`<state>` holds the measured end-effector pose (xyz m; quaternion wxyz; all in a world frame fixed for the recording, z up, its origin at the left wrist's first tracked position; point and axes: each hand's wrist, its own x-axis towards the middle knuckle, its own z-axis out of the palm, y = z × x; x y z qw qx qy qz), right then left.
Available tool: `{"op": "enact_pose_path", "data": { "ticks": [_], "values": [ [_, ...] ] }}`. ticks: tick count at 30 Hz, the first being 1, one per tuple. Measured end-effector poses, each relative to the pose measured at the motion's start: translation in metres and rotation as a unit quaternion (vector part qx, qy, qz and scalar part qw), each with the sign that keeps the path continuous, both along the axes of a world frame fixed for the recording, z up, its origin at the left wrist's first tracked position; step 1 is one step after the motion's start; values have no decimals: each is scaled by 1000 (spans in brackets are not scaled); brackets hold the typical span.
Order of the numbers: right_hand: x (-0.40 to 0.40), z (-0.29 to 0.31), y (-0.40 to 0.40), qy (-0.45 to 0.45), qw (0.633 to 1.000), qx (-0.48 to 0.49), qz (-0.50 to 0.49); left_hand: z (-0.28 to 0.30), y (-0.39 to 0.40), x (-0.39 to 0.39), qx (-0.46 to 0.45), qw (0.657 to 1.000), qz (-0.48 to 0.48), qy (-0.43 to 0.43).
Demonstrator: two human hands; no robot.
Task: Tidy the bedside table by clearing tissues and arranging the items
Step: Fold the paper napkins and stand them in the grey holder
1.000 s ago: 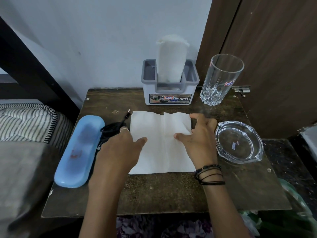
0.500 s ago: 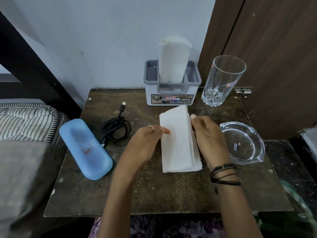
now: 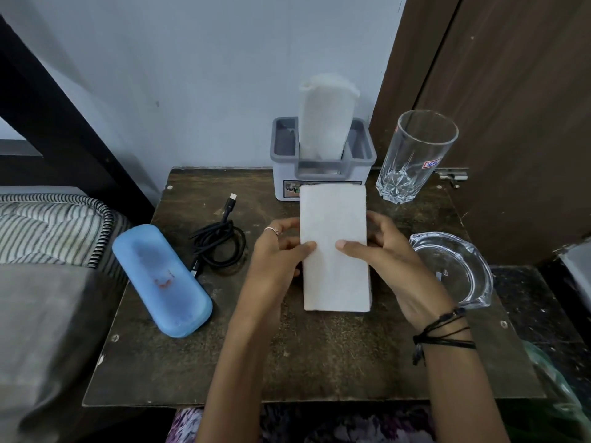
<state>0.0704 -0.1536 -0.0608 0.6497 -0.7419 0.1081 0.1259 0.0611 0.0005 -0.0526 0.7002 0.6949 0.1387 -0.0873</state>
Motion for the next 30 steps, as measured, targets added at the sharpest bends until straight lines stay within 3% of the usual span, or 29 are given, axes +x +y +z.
{"op": "enact_pose_path", "data": {
  "ticks": [3, 7, 9, 12, 15, 19, 24, 27, 30],
  "values": [
    [1, 1, -4, -30, 998, -15, 54, 7, 0, 0, -25, 996, 19, -86],
    [3, 5, -2, -123, 992, -6, 23, 10, 3, 2, 15, 981, 16, -192],
    [2, 4, 0, -137, 990, -18, 19, 7, 6, 4, 107, 976, -23, -188],
    [0, -1, 2, -124, 981, -126, 79, -4, 6, 4, 247, 956, -73, -137],
    [0, 0, 1, -128, 973, -170, 88, -6, 3, 3, 283, 948, -58, -134],
    [4, 18, 6, -211, 957, -197, 38, 15, -3, 12, 299, 929, 3, -216],
    [38, 53, 18, -326, 919, -215, -49, 54, -10, 45, 331, 882, 74, -328],
    [63, 59, 23, -351, 896, -263, -64, 57, -10, 71, 399, 854, 79, -323],
    [81, 54, 26, -345, 895, -275, -63, 49, -6, 89, 418, 860, 47, -290]
  ]
}}
